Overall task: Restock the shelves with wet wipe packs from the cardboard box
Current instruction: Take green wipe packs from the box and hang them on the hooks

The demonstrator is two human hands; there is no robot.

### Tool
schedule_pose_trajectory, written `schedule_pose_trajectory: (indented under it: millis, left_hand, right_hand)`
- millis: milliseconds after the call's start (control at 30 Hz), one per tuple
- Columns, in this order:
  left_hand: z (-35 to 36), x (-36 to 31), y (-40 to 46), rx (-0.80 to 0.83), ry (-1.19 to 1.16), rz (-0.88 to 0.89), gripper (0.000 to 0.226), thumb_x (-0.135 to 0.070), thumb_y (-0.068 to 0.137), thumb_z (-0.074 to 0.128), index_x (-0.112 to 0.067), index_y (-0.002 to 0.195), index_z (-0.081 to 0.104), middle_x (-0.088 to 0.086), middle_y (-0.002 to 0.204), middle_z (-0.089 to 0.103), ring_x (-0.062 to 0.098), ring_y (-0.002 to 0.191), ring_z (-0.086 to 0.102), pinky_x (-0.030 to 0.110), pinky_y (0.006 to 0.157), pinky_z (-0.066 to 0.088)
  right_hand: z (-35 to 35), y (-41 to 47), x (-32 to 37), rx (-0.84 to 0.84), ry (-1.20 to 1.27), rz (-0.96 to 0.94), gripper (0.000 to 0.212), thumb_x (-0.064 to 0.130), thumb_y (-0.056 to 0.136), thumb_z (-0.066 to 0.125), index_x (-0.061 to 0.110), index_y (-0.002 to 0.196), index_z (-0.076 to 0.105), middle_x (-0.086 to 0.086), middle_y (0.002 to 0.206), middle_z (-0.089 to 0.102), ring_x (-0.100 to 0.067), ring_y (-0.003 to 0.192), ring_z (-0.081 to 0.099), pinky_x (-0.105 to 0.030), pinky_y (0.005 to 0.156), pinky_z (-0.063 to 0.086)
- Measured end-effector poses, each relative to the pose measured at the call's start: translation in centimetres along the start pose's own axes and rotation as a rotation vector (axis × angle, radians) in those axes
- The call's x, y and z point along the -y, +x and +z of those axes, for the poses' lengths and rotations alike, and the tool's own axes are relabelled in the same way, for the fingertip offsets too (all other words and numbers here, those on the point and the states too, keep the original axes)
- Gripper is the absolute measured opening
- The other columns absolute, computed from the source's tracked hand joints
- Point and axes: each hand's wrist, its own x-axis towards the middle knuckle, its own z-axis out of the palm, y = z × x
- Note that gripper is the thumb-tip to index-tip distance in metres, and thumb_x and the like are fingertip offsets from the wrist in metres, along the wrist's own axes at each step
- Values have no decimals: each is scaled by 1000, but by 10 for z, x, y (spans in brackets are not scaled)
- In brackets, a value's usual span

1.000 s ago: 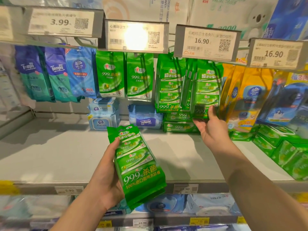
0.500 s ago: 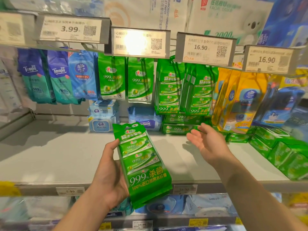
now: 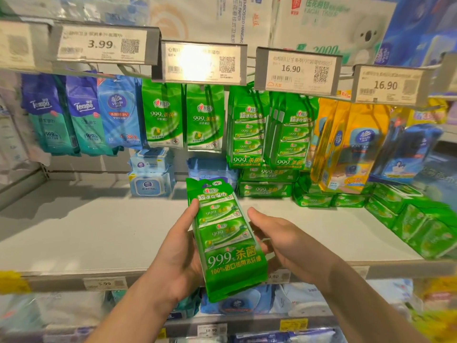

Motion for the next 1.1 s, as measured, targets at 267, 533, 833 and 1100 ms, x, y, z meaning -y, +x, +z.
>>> schedule_pose_trajectory:
  millis: [267, 533, 833, 1100]
  left_hand:
    - [-1, 6, 4, -57, 159, 43, 65, -67, 84, 57, -14, 115, 79, 20, 119, 74, 37, 108, 73, 55, 104, 49]
    - [-8, 4, 1, -109, 289, 109, 56, -53, 77, 67, -14, 117, 75, 16, 108, 78, 31, 95, 77, 46, 87, 58]
    - [-18, -11, 6, -150, 223, 143, 32, -30, 70, 76, -14, 98, 76, 17, 100, 79, 29, 80, 78, 44, 72, 64]
    - [-17, -12, 6, -159, 205, 133, 27, -24, 74, 73, -12, 98, 75, 18, 99, 79, 31, 78, 78, 48, 84, 59]
  right_hand:
    - [8, -6, 1, -32, -169, 80, 70, 59, 88, 67, -5, 117, 60, -16, 104, 77, -33, 99, 75, -57, 90, 59]
    - [4, -3, -12, -69, 96, 102, 43, 37, 97, 67, 1, 120, 67, -25, 115, 73, -44, 110, 70, -67, 100, 50]
    - [-7, -3, -19, -539, -23, -333, 12, 25, 98, 65, 19, 107, 70, 3, 101, 78, -20, 99, 73, -38, 81, 57]
    - [-13, -15, 10, -580, 154, -595, 19, -3, 95, 62, 9, 110, 64, -4, 100, 79, -19, 92, 76, -27, 72, 61]
